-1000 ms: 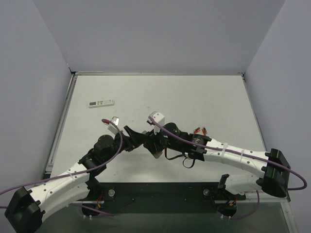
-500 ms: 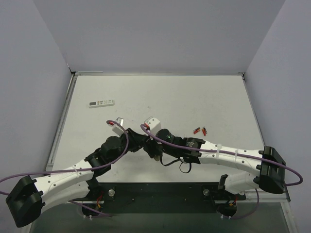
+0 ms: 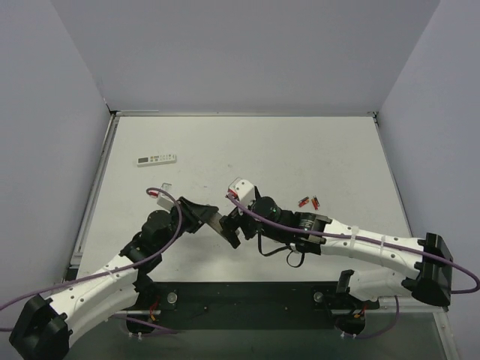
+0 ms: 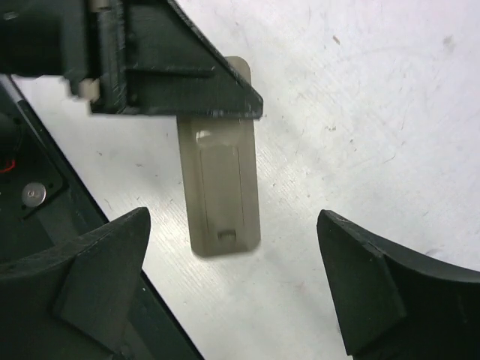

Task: Load the batteries into the remote control
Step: Adjust the remote control.

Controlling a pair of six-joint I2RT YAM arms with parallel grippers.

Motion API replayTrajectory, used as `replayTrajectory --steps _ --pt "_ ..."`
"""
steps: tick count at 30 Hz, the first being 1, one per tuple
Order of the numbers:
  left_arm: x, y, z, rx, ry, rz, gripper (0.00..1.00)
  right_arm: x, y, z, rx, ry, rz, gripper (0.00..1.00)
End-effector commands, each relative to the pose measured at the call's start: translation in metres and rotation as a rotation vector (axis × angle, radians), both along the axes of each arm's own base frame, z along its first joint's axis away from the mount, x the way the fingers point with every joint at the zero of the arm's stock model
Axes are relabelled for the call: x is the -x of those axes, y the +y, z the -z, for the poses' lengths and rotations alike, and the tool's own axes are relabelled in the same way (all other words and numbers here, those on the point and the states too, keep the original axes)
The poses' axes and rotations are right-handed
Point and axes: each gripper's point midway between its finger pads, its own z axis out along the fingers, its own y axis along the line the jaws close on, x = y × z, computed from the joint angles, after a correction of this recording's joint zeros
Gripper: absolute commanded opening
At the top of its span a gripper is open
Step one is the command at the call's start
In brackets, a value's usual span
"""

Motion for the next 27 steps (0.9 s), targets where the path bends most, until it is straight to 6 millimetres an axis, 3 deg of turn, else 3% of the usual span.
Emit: replayTrajectory --steps 1,2,7,11,18,27 --pt "0.003 0.015 0.006 0.069 0.046 0.059 0.0 0.016 -0.007 -0.048 -0.086 -0.169 -0.199 0.9" --pt "-0.001 0.024 0.007 0.074 0.048 0.042 0.0 0.018 -0.009 -0.048 -0.078 -0.199 -0.24 0.91" --pt "0.012 0.021 -0.006 0.103 0.017 0.2 0.0 0.034 -0.021 -0.046 -0.095 -0.38 -0.412 0.92" --pt "0.022 0.013 -0.017 0.114 -0.004 0.297 0.0 0.038 -0.023 -0.047 -0.093 -0.496 -0.495 0.85" --pt "0.031 0.003 -0.032 0.128 -0.024 0.401 0.0 0.052 -0.009 -0.046 -0.093 -0.505 -0.628 0.76" --pt "0.033 0.003 -0.039 0.141 -0.029 0.403 0.0 0.054 0.007 -0.044 -0.088 -0.496 -0.689 0.62"
